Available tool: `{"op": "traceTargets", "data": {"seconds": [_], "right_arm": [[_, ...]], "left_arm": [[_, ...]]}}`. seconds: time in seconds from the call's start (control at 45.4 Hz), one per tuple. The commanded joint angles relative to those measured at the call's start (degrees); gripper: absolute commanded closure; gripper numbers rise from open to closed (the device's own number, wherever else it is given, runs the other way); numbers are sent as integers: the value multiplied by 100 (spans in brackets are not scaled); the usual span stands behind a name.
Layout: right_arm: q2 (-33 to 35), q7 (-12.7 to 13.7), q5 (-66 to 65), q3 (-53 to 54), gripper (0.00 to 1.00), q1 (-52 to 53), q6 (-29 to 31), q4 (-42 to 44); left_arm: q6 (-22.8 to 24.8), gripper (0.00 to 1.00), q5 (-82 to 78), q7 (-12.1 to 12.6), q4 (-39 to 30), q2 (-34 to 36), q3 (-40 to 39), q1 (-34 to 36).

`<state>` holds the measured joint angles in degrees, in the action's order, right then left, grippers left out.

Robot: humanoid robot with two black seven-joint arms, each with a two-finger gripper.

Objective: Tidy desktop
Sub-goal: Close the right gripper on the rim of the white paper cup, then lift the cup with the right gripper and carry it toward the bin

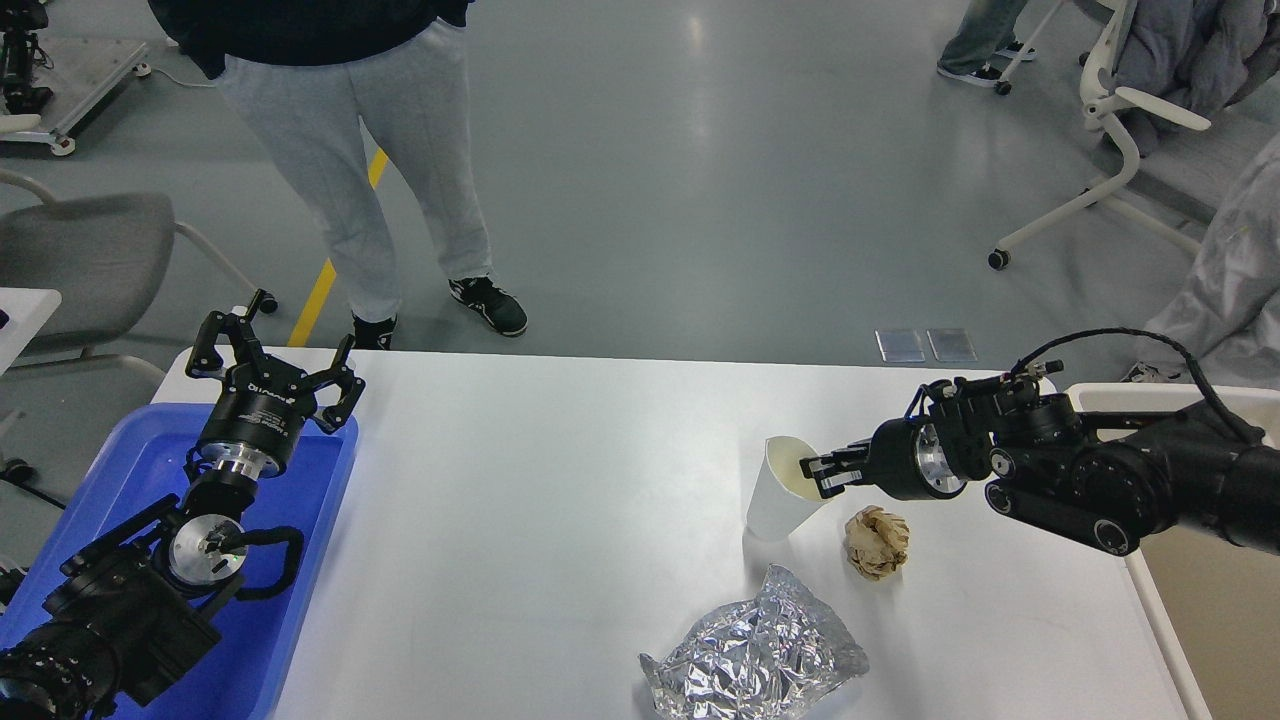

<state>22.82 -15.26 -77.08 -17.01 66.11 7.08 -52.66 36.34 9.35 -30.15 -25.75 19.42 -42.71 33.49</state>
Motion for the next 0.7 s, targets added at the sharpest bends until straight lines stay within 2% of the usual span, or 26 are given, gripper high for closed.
{"op": "traceTargets", "data": {"seconds": [0.0,0.462,0.682], "right_arm": [[249,-3,27,23,100,437,285,-349],[1778,23,414,119,100,2555,1594,-2037],[2130,-3,431,181,100,3531,2219,-2169]], "left_arm": [[5,0,5,0,0,1,0,0],[5,0,5,0,0,1,0,0],[-4,0,5,0,0,1,0,0]]}}
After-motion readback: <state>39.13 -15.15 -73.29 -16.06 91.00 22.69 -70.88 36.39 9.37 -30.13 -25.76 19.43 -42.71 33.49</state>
